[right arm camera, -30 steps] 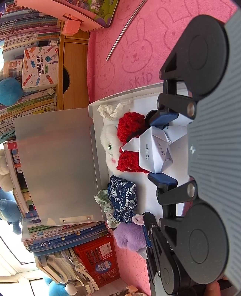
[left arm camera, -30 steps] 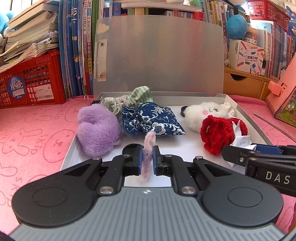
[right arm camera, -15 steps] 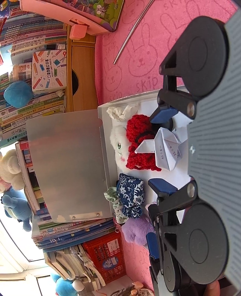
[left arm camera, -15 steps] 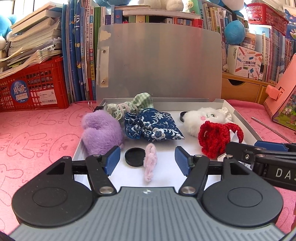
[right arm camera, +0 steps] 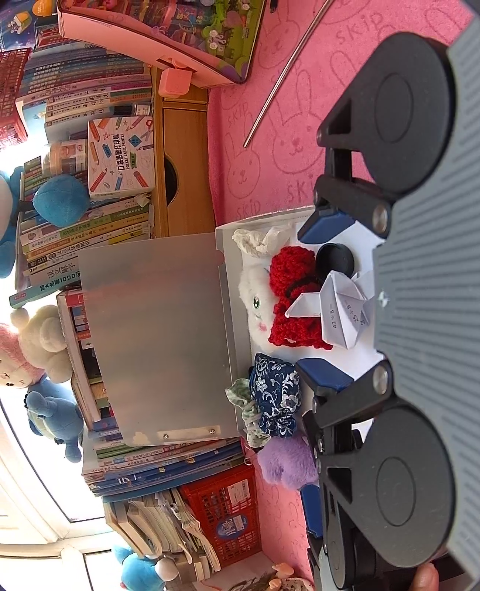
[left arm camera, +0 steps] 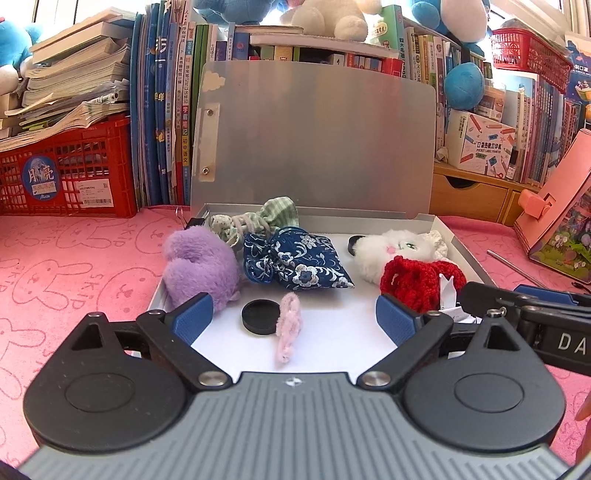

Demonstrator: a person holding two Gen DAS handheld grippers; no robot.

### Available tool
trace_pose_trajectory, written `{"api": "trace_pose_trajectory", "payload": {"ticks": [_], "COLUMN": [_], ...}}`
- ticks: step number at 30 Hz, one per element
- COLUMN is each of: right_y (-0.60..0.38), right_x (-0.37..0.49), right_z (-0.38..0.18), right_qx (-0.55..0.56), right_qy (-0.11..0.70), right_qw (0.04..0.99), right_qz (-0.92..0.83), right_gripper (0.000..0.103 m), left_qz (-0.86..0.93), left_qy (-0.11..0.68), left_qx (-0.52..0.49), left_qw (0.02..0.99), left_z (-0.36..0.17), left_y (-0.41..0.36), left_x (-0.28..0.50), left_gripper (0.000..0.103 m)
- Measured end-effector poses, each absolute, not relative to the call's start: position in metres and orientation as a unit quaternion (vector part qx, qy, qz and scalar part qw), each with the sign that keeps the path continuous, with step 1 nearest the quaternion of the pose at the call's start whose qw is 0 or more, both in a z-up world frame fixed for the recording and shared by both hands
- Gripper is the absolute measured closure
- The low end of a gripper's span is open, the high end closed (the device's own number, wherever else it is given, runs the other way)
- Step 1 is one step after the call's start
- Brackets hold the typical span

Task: Organize objects
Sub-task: 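Open both grippers to release the strip and origami into the box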

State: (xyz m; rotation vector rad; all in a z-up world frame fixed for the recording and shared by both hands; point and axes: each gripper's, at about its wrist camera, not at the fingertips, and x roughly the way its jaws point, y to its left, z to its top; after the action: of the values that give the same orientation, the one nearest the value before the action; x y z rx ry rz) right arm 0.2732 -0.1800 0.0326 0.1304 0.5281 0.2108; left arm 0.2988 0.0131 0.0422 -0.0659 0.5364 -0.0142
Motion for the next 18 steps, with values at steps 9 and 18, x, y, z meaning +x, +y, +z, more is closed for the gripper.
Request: {"api": "trace_pose_trajectory", "payload": {"ticks": [9, 18], "right_y": [-0.185, -0.190], "right_x": [0.251, 0.224], "right_z": [0.037, 0.037], "right_qx": [0.052, 0.055], "right_qy": [0.247, 0.245], "right_qw": [0.963, 0.964], "right_qz": [0.097, 0.091], "right_gripper": [0.018, 0.014], "left_qz": [0.005, 0.005], "left_qy": [0.252, 0.245], "left_qx": [-0.015, -0.017], "left_qw": [0.967, 0.969], "left_z": [0.050, 0.055], "left_y": [0.007, 0.011], "left_x": [0.273, 0.241], "left_gripper": [0.001, 0.000]}}
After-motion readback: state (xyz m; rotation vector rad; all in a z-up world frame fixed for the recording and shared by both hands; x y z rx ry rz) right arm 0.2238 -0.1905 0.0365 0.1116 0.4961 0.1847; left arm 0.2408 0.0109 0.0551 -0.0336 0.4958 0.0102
